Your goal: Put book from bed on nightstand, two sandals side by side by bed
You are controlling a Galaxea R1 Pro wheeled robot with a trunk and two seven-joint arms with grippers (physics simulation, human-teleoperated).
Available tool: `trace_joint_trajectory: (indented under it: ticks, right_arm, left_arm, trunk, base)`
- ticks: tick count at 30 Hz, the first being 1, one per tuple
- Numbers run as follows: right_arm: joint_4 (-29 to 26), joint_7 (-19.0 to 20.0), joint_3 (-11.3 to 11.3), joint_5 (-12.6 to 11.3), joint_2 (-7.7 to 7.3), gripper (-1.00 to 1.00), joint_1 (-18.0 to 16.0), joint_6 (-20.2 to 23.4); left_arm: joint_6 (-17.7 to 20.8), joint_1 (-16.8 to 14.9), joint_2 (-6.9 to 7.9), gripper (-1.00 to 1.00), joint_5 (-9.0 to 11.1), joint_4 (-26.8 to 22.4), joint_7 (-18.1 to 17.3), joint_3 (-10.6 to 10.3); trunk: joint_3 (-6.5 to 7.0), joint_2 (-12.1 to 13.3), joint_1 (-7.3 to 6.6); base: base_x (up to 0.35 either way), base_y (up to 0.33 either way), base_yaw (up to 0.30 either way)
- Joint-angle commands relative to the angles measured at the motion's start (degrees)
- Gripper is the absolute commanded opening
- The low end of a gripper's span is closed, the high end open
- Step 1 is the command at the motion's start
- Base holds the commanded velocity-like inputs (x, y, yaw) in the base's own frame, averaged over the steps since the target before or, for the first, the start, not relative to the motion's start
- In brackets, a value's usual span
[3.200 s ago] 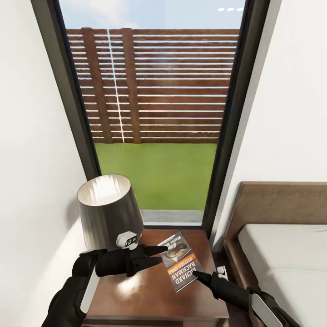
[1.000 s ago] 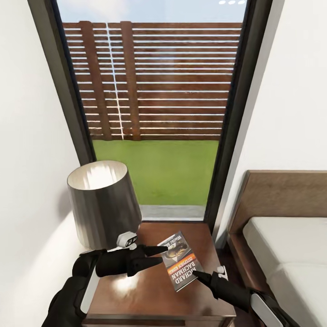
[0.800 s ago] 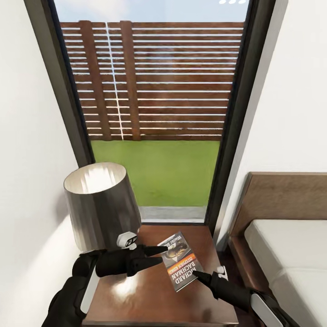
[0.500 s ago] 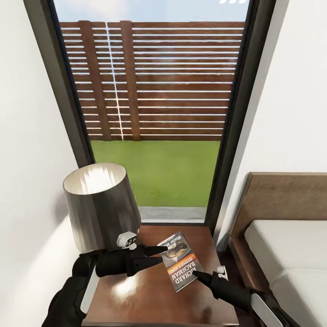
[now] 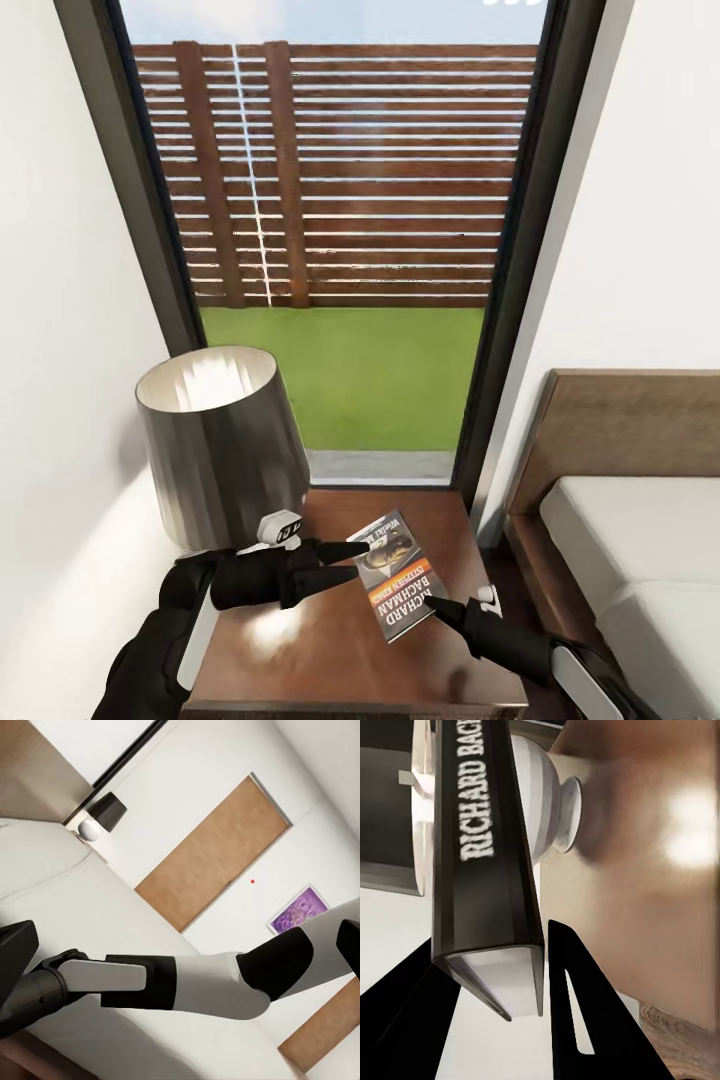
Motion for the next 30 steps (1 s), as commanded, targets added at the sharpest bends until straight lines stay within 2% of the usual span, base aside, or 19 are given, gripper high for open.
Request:
trace_joint_trajectory:
  ticks: [1, 30]
  right_arm:
    - [0.0, -0.1, 0.2, -0.7, -0.06, -1.0, 0.0, 0.4]
    - [0.0, -0.1, 0.2, -0.7, -0.06, -1.0, 0.0, 0.4]
  left_arm:
    - [0.6, 0.0, -0.07, 1.0, -0.2, 0.0, -0.3, 0.1]
    - [0.6, 0.0, -0.05, 1.0, -0.2, 0.0, -0.3, 0.1]
  trunk:
    - [-0.24, -0.4, 0.22]
    - [-5.44, -12.1, 6.59]
  base:
    - [0.0, 0.0, 0.0]
    - [0.0, 0.0, 0.0]
